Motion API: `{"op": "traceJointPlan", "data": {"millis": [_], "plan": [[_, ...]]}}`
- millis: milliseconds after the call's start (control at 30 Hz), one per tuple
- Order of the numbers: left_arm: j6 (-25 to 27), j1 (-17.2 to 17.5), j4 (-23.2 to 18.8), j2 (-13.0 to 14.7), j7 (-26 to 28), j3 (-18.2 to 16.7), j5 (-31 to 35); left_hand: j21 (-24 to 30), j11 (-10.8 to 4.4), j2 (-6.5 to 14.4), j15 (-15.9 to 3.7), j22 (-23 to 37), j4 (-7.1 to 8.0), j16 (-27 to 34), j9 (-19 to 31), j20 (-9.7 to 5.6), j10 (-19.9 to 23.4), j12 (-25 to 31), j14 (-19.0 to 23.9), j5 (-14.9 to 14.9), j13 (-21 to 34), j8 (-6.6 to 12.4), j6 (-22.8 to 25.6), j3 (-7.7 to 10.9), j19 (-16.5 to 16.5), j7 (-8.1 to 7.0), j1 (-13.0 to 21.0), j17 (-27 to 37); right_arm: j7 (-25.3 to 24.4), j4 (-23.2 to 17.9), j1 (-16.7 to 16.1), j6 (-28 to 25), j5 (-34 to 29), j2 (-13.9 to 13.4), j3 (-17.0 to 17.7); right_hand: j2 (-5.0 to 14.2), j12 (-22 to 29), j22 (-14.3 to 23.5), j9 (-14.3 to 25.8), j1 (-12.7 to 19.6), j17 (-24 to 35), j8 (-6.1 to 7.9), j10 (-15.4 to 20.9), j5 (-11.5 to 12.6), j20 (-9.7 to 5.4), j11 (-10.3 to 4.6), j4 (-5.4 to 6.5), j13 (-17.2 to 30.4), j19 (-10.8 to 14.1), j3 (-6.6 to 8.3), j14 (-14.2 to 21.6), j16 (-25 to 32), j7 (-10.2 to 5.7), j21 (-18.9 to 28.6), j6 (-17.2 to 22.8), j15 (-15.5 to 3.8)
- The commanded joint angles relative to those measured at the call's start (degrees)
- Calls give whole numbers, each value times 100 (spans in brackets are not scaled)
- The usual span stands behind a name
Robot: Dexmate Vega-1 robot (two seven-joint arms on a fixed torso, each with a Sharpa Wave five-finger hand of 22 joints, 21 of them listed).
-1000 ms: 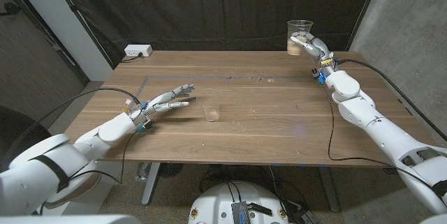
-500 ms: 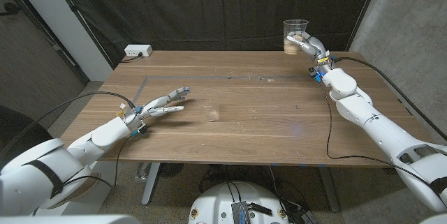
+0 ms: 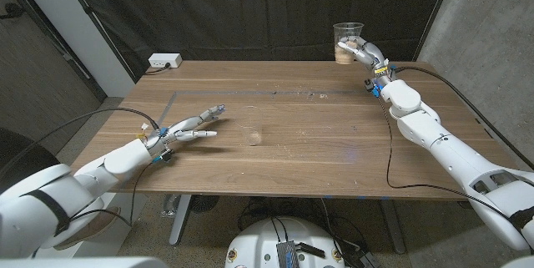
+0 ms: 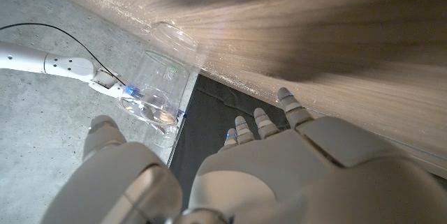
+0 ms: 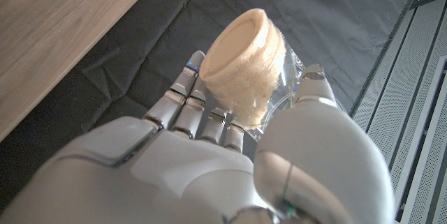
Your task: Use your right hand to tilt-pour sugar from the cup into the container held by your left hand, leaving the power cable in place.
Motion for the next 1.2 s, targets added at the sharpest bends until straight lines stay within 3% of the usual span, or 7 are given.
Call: {"op": "traceJointPlan", "data": {"millis": [33,400,567,667,833,967,1200], "plan": [[-4,-17,-108,-35,-756,-50,-291,-34,118,22,238,23,-47,9,62,151,-195,57,-249,45,81,9,-754,-165,-213,163,59,41,-79,-198,-106,-91,-26,-71,22,80,-3,6,12,-12,20,61,62,14,-476,-23,13,26,-35,-11,71,-8,-21,39,45,-1021],[-168,91,-292,-88,-490,-320,114,8,208,55,384,38,-50,50,110,159,-261,101,-314,70,141,102,-712,-281,-215,201,63,65,-62,-341,-180,-136,21,-149,79,109,-20,0,4,-24,43,68,89,1,-477,-12,22,14,-39,-12,91,-21,-29,45,54,-1021],[-77,92,-412,-79,-174,-382,524,64,226,111,333,52,-53,135,173,-101,-130,240,-199,127,226,250,-493,-375,-169,301,106,110,-49,-330,-201,-109,45,-173,111,118,-23,-3,-2,-26,54,71,88,-7,-478,-35,22,24,-42,-14,96,-30,-33,48,60,-1022],[-24,111,-538,-70,64,-426,754,58,248,120,339,52,-56,143,186,-127,-120,263,-190,140,246,276,-455,-392,-198,316,122,121,-20,-309,-203,-104,72,-184,125,121,-23,-4,-10,-26,60,71,95,-11,-478,-20,21,29,-43,-15,95,-35,-32,49,68,-1022],[207,189,-904,28,226,-480,983,65,276,133,353,53,-60,150,207,-138,-93,304,-188,161,278,321,-377,-418,-204,356,147,138,42,-215,-194,-48,131,-181,150,129,-26,-7,-18,-26,70,72,94,-19,-481,-33,20,40,-46,-16,103,-41,-30,51,73,-1022],[556,365,-1430,154,333,-599,1083,71,296,141,367,52,-62,161,225,-162,-60,345,-173,178,306,366,-292,-444,-207,400,166,152,131,-98,-171,46,200,-173,175,145,-41,-9,-23,-39,80,72,101,-26,-482,-41,30,23,-48,-18,114,-46,-49,53,74,-1020],[1085,517,-1973,156,319,-674,1085,93,333,159,391,52,-58,168,243,-176,-42,380,-164,199,337,386,-268,-468,-171,418,181,167,312,117,-105,230,285,-183,206,146,-46,-12,-37,-42,93,66,104,-39,-484,-31,27,31,-48,-24,110,-58,-40,57,68,-1023]]}}
